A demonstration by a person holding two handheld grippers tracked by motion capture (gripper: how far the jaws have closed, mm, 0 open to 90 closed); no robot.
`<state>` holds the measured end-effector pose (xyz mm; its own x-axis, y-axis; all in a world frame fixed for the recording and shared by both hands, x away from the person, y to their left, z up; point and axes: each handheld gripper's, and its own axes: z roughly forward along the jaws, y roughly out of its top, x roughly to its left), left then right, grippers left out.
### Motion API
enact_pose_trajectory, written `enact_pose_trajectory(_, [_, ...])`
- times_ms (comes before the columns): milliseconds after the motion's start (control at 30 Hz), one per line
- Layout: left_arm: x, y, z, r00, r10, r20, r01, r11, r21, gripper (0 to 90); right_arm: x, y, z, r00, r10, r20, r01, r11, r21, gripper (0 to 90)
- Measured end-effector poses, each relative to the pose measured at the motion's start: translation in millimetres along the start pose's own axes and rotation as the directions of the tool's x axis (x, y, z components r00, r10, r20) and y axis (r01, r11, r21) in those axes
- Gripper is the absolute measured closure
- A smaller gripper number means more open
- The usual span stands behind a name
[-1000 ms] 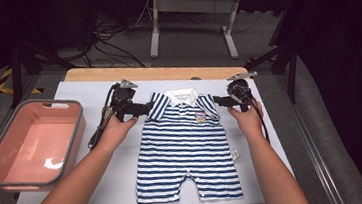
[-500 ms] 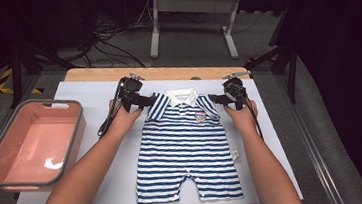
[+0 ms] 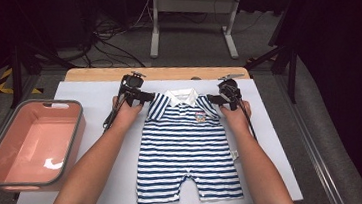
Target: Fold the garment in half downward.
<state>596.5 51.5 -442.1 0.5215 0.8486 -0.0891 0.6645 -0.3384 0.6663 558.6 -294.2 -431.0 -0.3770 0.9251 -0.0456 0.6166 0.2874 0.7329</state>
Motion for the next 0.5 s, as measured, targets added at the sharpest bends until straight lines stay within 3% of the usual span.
enact_pose_trajectory(200, [1.2,0.1,13.9,0.9996,0.010,-0.025,-0.009,0.9998,0.016,22.5,-2.7,-5.7,12.0,0.9992,0.039,0.003,-0.039,0.999,-0.003,37.5])
enact_pose_trajectory(300, [1.6,-0.7,17.2,0.9998,-0.018,-0.013,0.018,0.9998,0.011,24.5,-1.2,-8.3,18.2,0.9994,0.026,0.025,-0.026,1.000,0.013,38.5])
enact_pose_trajectory(500, [-2.6,2.4,18.2,1.0000,-0.006,-0.001,0.006,0.9999,0.010,35.3,-0.7,-8.3,24.2,0.9997,0.019,0.015,-0.019,1.000,-0.013,46.5])
